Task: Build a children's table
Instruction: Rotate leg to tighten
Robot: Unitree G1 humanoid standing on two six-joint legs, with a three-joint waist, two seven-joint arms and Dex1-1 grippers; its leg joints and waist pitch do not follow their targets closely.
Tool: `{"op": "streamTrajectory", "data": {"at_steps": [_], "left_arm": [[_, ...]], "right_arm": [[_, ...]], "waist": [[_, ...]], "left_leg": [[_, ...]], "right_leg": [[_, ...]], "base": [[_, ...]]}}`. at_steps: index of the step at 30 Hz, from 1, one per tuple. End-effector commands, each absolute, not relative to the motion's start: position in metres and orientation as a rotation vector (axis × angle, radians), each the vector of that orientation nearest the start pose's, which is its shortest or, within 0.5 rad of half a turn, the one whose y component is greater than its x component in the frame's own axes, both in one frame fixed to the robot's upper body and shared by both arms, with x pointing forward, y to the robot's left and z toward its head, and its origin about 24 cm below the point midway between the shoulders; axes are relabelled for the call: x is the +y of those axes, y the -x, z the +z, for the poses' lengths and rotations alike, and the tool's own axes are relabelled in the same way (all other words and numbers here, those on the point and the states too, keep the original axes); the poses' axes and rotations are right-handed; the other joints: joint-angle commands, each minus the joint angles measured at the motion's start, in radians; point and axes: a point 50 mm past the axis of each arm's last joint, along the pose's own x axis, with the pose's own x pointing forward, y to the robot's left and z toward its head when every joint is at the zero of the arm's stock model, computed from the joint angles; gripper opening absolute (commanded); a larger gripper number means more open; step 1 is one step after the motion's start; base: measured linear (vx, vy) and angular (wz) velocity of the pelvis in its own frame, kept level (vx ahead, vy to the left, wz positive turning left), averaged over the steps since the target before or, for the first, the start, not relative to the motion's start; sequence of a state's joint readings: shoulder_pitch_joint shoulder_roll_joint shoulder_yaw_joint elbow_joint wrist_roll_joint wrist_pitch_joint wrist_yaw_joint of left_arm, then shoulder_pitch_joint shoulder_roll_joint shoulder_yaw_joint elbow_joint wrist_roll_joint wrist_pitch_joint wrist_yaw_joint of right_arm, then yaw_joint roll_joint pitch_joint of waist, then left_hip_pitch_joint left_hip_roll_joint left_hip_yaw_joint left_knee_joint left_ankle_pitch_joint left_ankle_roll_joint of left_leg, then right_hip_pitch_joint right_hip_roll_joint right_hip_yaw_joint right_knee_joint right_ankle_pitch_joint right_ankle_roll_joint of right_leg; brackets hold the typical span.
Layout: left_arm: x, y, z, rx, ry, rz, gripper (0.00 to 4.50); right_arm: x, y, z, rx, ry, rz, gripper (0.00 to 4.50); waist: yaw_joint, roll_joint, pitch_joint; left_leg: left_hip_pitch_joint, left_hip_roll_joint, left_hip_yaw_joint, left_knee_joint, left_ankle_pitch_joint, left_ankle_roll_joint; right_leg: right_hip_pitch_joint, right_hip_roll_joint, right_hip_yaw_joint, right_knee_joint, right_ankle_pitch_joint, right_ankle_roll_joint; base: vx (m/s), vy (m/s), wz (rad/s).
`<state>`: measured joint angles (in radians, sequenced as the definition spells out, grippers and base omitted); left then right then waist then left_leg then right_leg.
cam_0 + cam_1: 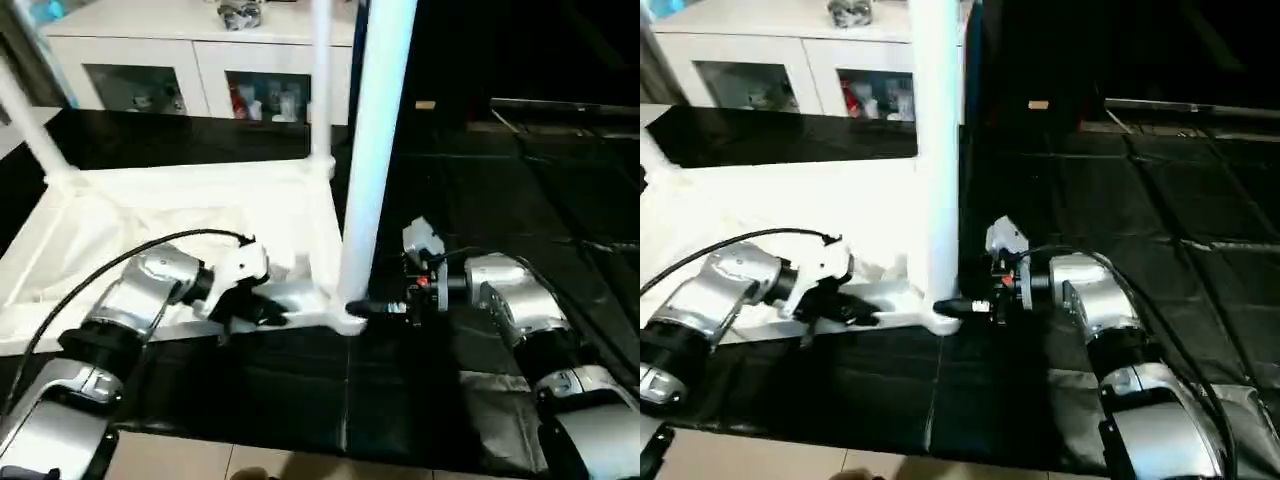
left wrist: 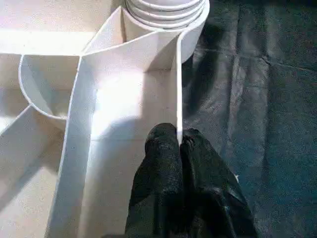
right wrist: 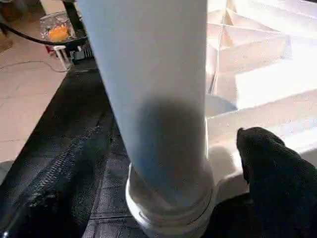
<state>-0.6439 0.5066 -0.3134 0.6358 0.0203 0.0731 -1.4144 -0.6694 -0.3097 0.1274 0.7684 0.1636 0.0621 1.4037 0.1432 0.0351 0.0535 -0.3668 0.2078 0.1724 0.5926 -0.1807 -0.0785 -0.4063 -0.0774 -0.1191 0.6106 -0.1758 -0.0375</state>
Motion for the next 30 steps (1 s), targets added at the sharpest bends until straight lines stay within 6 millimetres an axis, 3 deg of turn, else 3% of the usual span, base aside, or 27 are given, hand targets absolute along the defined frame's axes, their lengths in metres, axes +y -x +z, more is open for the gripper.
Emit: {"op": "streamTrajectory", "data": {"at_steps": [1,2,4,5,9,10,13,20,28,29,30], "left_arm": [[0.171,-0.311,0.065,0.605,-0.526,-1.514,0.00],[0.171,-0.310,0.065,0.607,-0.531,-1.525,0.00],[0.171,-0.309,0.065,0.608,-0.537,-1.531,0.00],[0.171,-0.309,0.065,0.608,-0.540,-1.534,0.00],[0.172,-0.309,0.065,0.610,-0.549,-1.533,0.00],[0.172,-0.309,0.064,0.609,-0.550,-1.531,0.00],[0.172,-0.309,0.064,0.609,-0.551,-1.531,0.00],[0.172,-0.308,0.063,0.610,-0.551,-1.529,0.00],[0.172,-0.311,0.061,0.617,-0.531,-1.478,0.00],[0.165,-0.317,0.061,0.606,-0.483,-1.397,0.00],[0.164,-0.317,0.061,0.606,-0.480,-1.393,0.00]], "right_arm": [[-0.134,-0.326,0.071,0.305,0.046,1.492,3.91],[-0.133,-0.325,0.071,0.316,0.035,1.514,3.78],[-0.132,-0.325,0.071,0.323,0.033,1.522,3.68],[-0.131,-0.325,0.071,0.329,0.031,1.530,3.47],[-0.131,-0.325,0.070,0.338,0.018,1.547,3.32],[-0.131,-0.325,0.070,0.339,0.015,1.550,3.05],[-0.131,-0.325,0.070,0.340,0.009,1.555,2.99],[-0.127,-0.323,0.069,0.339,-0.014,1.573,2.23],[-0.125,-0.324,0.066,0.329,-0.024,1.532,2.01],[-0.121,-0.328,0.061,0.318,-0.018,1.405,2.00],[-0.121,-0.328,0.061,0.318,-0.018,1.399,2.00]], "waist": [[-0.003,-0.004,-0.075],[-0.004,-0.012,-0.076],[-0.003,-0.007,-0.075],[-0.004,-0.009,-0.075],[-0.003,-0.012,-0.074],[-0.002,-0.011,-0.074],[-0.002,-0.012,-0.075],[-0.002,-0.013,-0.076],[-0.003,-0.013,-0.075],[-0.004,-0.013,-0.074],[-0.003,-0.014,-0.071]], "left_leg": [[0.008,0.035,-0.007,-0.063,-0.165,0.068],[0.009,0.035,-0.005,-0.062,-0.160,0.070],[0.010,0.036,-0.006,-0.062,-0.155,0.071],[0.009,0.035,-0.006,-0.062,-0.158,0.069],[0.009,0.035,-0.005,-0.063,-0.160,0.067],[0.009,0.035,-0.005,-0.063,-0.155,0.067],[0.009,0.035,-0.005,-0.062,-0.150,0.067],[0.008,0.035,-0.005,-0.061,-0.141,0.070],[0.009,0.035,-0.004,-0.061,-0.143,0.065],[0.010,0.035,-0.003,-0.062,-0.149,0.062],[0.013,0.034,-0.005,-0.063,-0.157,0.049]], "right_leg": [[0.059,-0.081,0.063,-0.070,-0.225,-0.194],[0.059,-0.080,0.063,-0.069,-0.217,-0.196],[0.056,-0.080,0.063,-0.068,-0.217,-0.199],[0.058,-0.081,0.063,-0.068,-0.226,-0.201],[0.057,-0.081,0.063,-0.071,-0.248,-0.188],[0.057,-0.081,0.063,-0.071,-0.248,-0.186],[0.057,-0.081,0.063,-0.070,-0.247,-0.184],[0.057,-0.081,0.063,-0.069,-0.240,-0.184],[0.056,-0.081,0.063,-0.069,-0.254,-0.179],[0.054,-0.081,0.064,-0.070,-0.261,-0.179],[0.053,-0.083,0.062,-0.075,-0.289,-0.175]], "base": [[0.000,0.000,0.00],[0.000,0.000,0.00],[0.000,0.000,0.00],[0.000,0.000,0.00],[0.000,0.000,0.00],[0.000,0.000,0.00],[0.000,0.000,0.00],[0.000,0.000,0.00],[0.000,0.000,0.00],[0.000,0.000,0.00],[0.000,0.000,0.00]]}}
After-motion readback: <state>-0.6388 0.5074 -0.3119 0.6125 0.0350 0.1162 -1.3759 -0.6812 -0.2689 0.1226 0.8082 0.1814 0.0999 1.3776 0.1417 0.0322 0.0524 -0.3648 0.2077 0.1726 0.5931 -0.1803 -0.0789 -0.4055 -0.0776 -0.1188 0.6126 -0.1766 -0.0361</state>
